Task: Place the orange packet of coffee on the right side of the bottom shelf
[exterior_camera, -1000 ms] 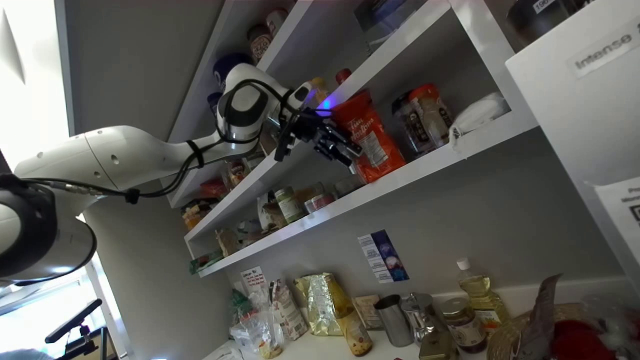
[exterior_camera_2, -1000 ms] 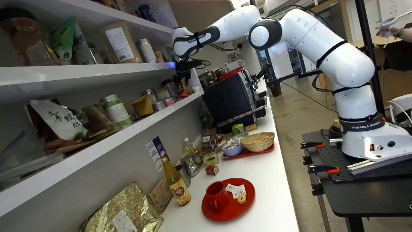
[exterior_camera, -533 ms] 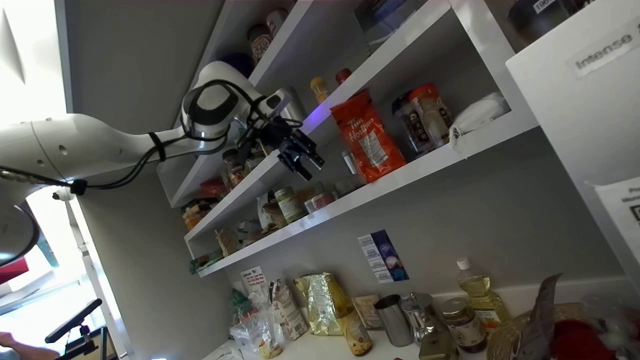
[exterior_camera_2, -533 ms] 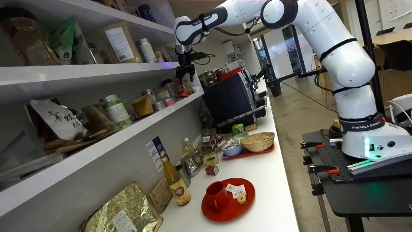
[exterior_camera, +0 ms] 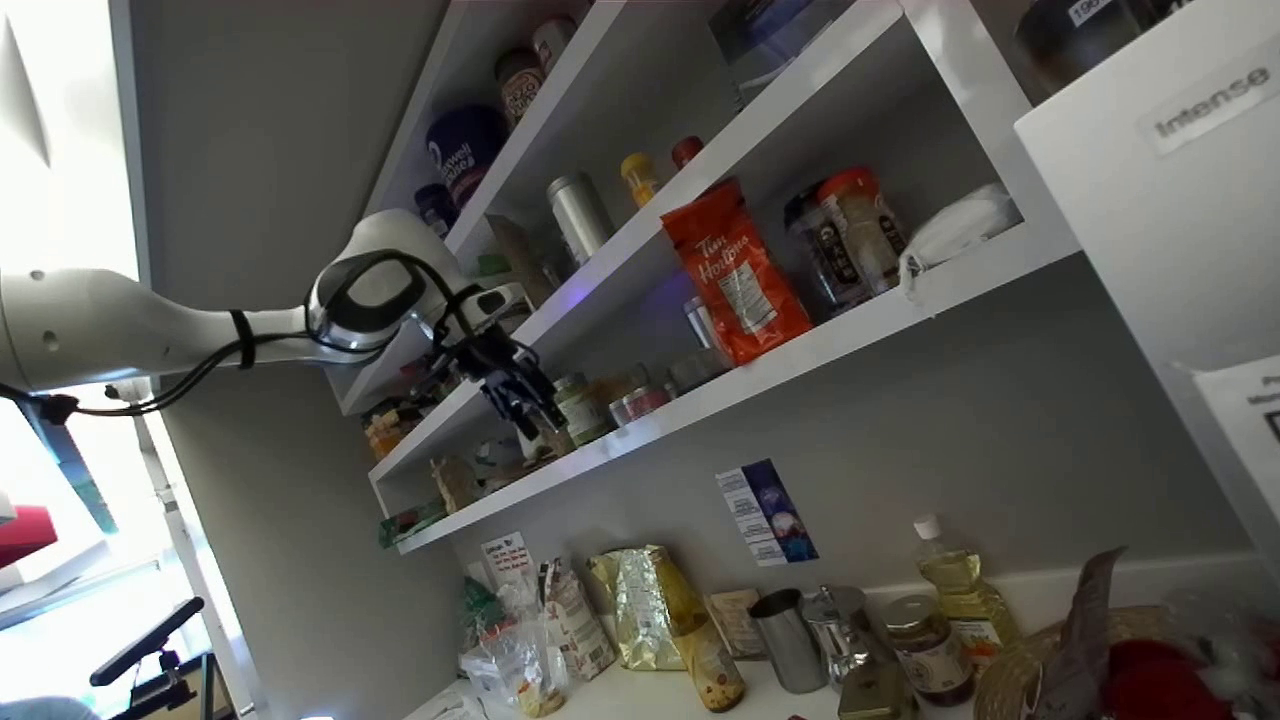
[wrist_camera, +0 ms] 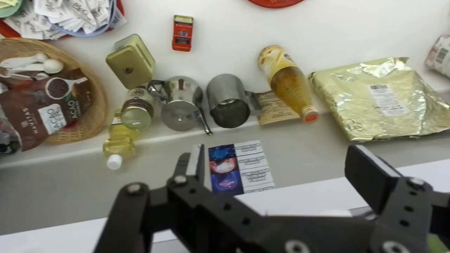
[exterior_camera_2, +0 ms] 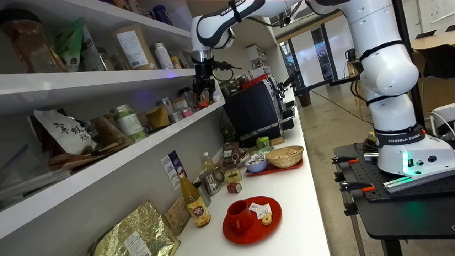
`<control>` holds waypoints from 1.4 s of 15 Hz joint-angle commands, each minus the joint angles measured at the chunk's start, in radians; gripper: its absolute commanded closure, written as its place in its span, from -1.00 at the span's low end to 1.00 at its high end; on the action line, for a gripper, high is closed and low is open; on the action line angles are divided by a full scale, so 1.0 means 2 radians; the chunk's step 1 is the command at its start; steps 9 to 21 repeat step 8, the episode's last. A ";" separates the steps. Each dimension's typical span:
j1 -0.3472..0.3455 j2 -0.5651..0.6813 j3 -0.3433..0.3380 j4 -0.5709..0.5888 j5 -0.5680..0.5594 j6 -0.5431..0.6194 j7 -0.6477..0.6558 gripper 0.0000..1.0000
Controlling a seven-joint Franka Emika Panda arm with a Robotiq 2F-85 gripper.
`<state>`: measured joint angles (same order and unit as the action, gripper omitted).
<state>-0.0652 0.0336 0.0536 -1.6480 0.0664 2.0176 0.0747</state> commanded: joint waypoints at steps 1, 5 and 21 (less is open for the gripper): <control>0.042 -0.058 0.013 -0.124 -0.009 0.107 0.016 -1.00; 0.083 -0.085 0.048 -0.230 -0.043 0.186 0.071 -1.00; 0.089 -0.062 0.050 -0.210 -0.033 0.162 0.068 -1.00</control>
